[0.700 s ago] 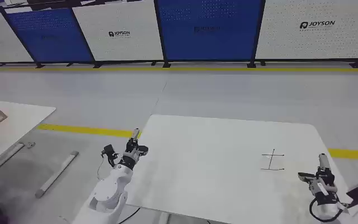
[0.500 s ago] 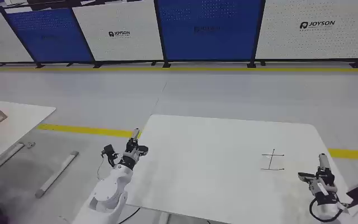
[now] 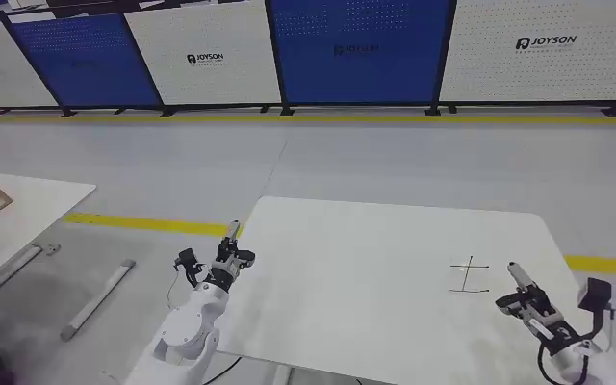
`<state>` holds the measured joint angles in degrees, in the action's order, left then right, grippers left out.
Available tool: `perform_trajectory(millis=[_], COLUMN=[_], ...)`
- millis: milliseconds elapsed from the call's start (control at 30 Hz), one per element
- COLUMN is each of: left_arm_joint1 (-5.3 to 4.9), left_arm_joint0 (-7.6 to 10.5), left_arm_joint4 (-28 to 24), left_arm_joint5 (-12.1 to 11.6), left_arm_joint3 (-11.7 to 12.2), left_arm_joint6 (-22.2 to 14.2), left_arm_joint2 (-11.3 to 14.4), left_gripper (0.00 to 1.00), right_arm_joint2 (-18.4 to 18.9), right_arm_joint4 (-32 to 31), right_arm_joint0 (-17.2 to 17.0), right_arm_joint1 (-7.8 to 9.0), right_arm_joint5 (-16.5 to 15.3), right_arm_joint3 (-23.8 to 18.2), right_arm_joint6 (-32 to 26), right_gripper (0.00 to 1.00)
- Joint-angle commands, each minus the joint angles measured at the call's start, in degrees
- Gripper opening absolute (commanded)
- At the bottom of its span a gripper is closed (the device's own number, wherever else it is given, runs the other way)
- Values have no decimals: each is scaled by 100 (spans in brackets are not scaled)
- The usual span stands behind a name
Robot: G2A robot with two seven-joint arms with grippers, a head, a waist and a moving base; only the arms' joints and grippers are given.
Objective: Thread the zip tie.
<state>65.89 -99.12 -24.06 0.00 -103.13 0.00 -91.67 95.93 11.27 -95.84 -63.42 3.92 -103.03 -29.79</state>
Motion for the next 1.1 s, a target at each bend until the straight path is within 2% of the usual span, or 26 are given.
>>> perform_trajectory(millis=[0, 367, 400, 567, 633, 700, 833, 967, 1000, 1067], left_arm_joint1=[0, 0, 0, 0, 0, 0, 0, 0, 0, 0], left_arm_joint0=[0, 0, 0, 0, 0, 0, 0, 0, 0, 0], left_arm_joint4=[0, 0, 0, 0, 0, 0, 0, 0, 0, 0], left_arm_joint5=[0, 0, 0, 0, 0, 0, 0, 0, 0, 0], left_arm_joint3=[0, 0, 0, 0, 0, 0, 0, 0, 0, 0], left_arm_joint6=[0, 0, 0, 0, 0, 0, 0, 0, 0, 0], left_arm_joint2=[0, 0, 0, 0, 0, 0, 0, 0, 0, 0], left_gripper=[100, 100, 100, 100, 100, 100, 100, 100, 100, 100], right_arm_joint2=[-1, -1, -62, 246, 272, 278, -31, -555, -596, -611], right_arm_joint4=[7, 7, -167, -524, -748, -757, -1051, -1372, -1418, -1401], right_arm_joint0=[-3, -3, 39, 606, 873, 1172, 1838, 2581, 2731, 2767], right_arm_joint1=[-2, -2, 27, 182, 258, 306, 391, 444, 445, 442], right_arm_joint5=[-1, -1, 7, 206, 196, 141, 25, 110, 208, 228], right_arm_joint3=[-3, -3, -57, 171, 234, 423, 868, 1550, 1718, 1757], right_arm_joint6=[18, 18, -392, -1834, -2587, -3078, -4034, -4906, -4811, -4766], right_gripper=[100, 100, 100, 100, 100, 100, 100, 100, 100, 100])
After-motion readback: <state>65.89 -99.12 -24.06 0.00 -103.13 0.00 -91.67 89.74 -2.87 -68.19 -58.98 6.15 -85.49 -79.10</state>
